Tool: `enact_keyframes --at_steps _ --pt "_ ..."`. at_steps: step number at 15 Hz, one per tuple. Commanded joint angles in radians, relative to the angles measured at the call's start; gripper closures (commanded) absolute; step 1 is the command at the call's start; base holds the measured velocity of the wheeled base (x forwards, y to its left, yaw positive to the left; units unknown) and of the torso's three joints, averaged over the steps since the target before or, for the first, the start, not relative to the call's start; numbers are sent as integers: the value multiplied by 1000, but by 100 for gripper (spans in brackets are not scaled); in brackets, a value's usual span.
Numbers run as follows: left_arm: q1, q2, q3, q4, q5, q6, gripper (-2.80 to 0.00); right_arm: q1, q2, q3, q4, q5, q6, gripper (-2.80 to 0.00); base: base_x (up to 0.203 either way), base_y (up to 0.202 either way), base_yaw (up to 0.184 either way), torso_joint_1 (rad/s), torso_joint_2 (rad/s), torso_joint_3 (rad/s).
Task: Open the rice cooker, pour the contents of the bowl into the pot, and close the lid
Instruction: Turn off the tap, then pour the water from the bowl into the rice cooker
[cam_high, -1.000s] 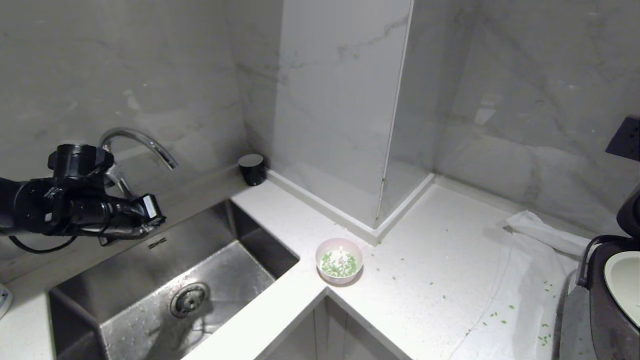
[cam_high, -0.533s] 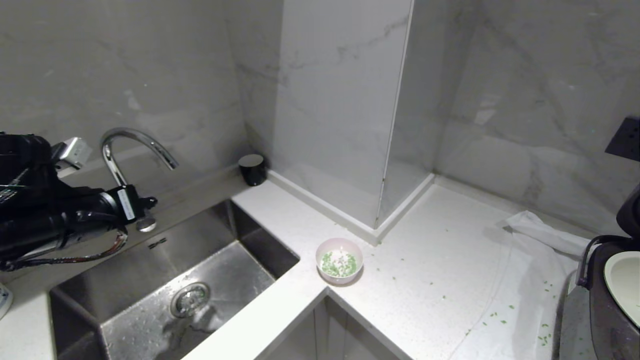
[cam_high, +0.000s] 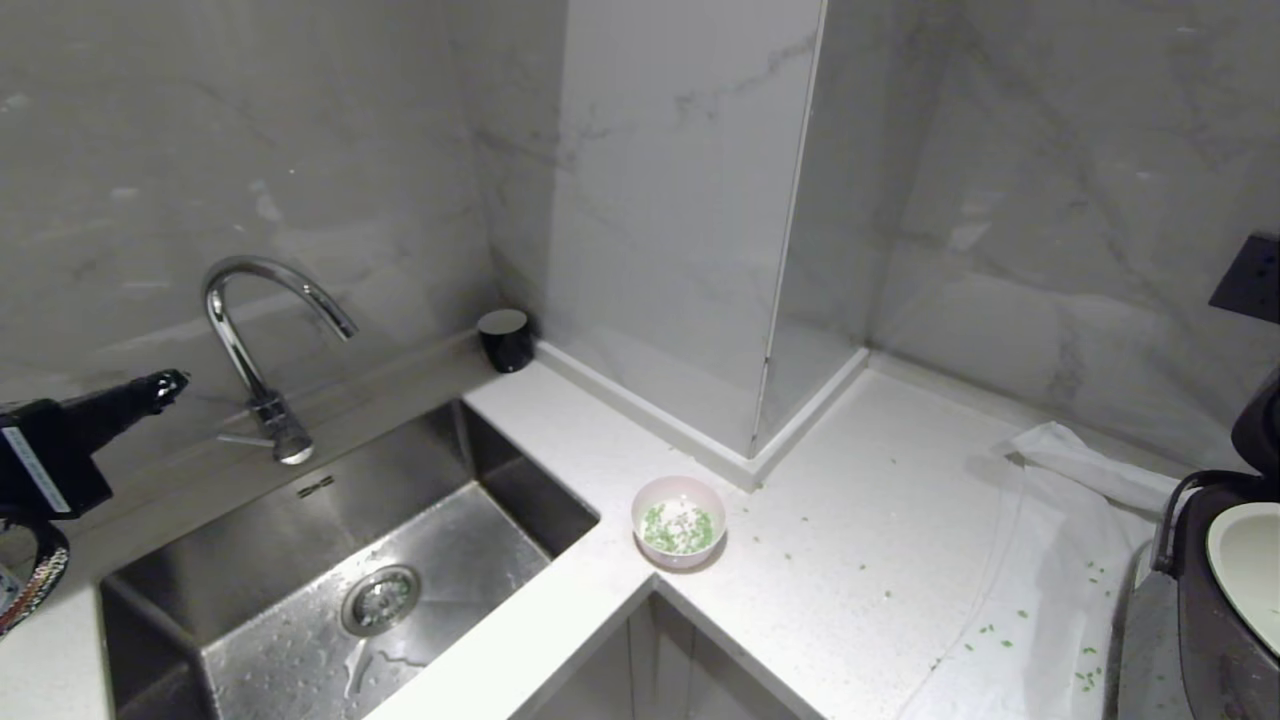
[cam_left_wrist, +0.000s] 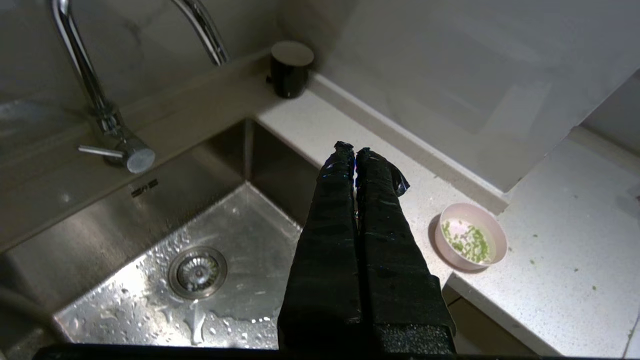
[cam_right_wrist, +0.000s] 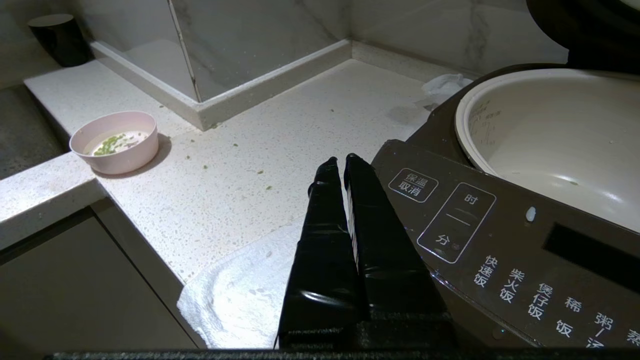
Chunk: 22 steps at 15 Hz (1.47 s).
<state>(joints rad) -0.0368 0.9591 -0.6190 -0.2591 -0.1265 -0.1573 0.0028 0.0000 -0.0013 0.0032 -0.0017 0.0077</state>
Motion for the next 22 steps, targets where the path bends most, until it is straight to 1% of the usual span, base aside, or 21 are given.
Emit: enact_keyframes --at_steps 1,7,9,10,11,14,15,16,17,18,19,21,22 --pt "0 -134 27 -1 0 0 0 0 0 0 0 -1 0 0 0 0 0 0 0 0" --pt "2 -300 117 -3 1 10 0 0 0 1 0 0 0 0 0 0 0 0 0 0" --pt "-2 -376 120 5 -5 23 0 0 0 1 0 -1 0 0 0 0 0 0 0 0" --pt "-4 -427 112 17 -11 46 0 0 0 1 0 -1 0 0 0 0 0 0 0 0" --pt "-4 -474 98 59 -14 88 0 0 0 1 0 -1 0 0 0 0 0 0 0 0" --pt "9 -605 61 223 -9 201 0 0 0 0 0 -1 0 0 0 0 0 0 0 0" --pt "33 -652 65 251 -5 239 0 0 0 1 0 -1 0 0 0 0 0 0 0 0" --pt "65 -692 80 263 -3 262 0 0 0 0 0 -1 0 0 0 0 0 0 0 0" --pt "81 -716 120 264 6 297 0 0 0 1 0 -1 0 0 0 0 0 0 0 0" --pt "80 -734 146 263 53 315 0 0 0 0 0 -1 0 0 0 0 0 0 0 0" --pt "73 -764 166 267 90 317 0 0 0 0 0 -1 0 0 0 0 0 0 0 0" --pt "53 -837 255 285 116 322 0 0 0 1 0 0 0 0 0 0 0 0 0 0" --pt "47 -863 281 290 124 322 0 0 0 0 0 -1 0 0 0 0 0 0 0 0"
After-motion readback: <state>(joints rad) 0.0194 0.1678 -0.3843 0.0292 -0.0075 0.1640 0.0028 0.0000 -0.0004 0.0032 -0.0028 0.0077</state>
